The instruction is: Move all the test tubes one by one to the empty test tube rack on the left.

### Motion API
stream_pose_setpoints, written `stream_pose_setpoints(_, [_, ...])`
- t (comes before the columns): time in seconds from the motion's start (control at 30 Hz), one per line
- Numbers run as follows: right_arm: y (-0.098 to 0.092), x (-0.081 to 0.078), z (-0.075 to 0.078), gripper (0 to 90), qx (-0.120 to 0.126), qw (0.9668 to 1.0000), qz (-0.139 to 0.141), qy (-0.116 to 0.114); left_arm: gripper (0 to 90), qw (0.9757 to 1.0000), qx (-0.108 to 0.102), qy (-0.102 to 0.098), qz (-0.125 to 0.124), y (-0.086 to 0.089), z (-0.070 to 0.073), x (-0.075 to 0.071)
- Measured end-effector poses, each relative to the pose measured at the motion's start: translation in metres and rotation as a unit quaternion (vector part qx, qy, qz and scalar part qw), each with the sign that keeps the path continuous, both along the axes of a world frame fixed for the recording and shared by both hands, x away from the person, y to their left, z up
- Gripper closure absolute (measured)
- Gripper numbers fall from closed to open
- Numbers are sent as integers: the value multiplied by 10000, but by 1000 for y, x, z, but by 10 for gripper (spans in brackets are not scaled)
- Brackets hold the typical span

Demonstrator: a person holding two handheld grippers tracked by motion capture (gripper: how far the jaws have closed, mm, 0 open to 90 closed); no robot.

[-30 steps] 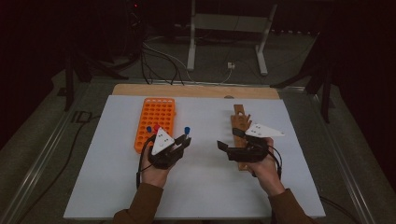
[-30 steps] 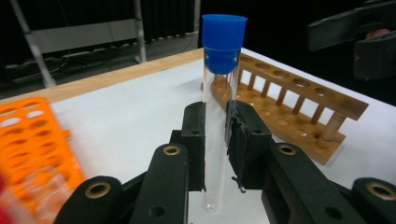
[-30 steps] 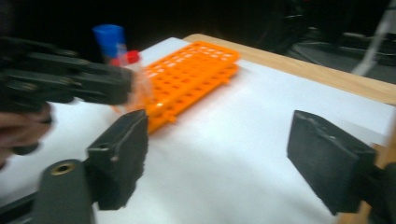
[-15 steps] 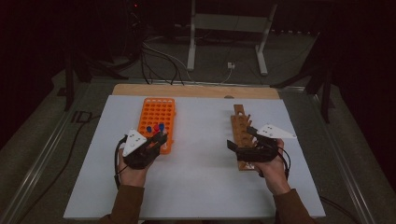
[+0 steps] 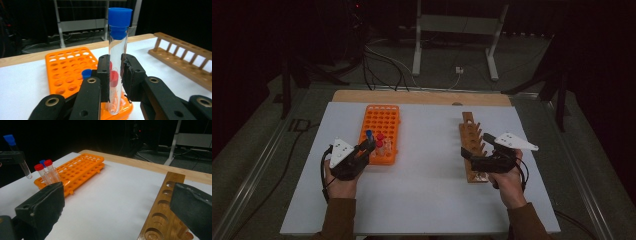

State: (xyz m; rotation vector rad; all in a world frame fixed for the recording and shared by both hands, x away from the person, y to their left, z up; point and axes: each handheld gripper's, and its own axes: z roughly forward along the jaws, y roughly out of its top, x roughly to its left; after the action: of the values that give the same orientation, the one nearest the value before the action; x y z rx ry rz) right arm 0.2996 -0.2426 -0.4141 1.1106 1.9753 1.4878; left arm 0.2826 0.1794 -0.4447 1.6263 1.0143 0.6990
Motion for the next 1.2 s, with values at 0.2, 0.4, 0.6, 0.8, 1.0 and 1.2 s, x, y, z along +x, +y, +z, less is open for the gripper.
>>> stream_pose_setpoints(0.2, [-1,0,0,1,23,10000,-34,-32,776,9997,104,-17,227,1,-10,6])
stream_pose_setpoints(0.4, [-1,-1,1,1,44,10000,-46,-75,774,9993,192,-15,330,-1,-20,14])
stream_pose_setpoints(0.6, [-3,-1,0,1,67,9999,-79,-70,774,9989,238,44,404,-3,-30,17])
stream_pose_setpoints(0.8, [-3,-1,0,1,78,9999,-89,-70,773,9988,232,12,421,-5,-35,17])
stream_pose_setpoints(1.0, [-2,-1,-2,1,73,9999,-74,-51,773,9990,199,-37,410,-8,-38,18])
stream_pose_setpoints(1.2, [-1,-1,-3,1,38,10000,-51,-33,773,9987,263,207,390,-7,-44,21])
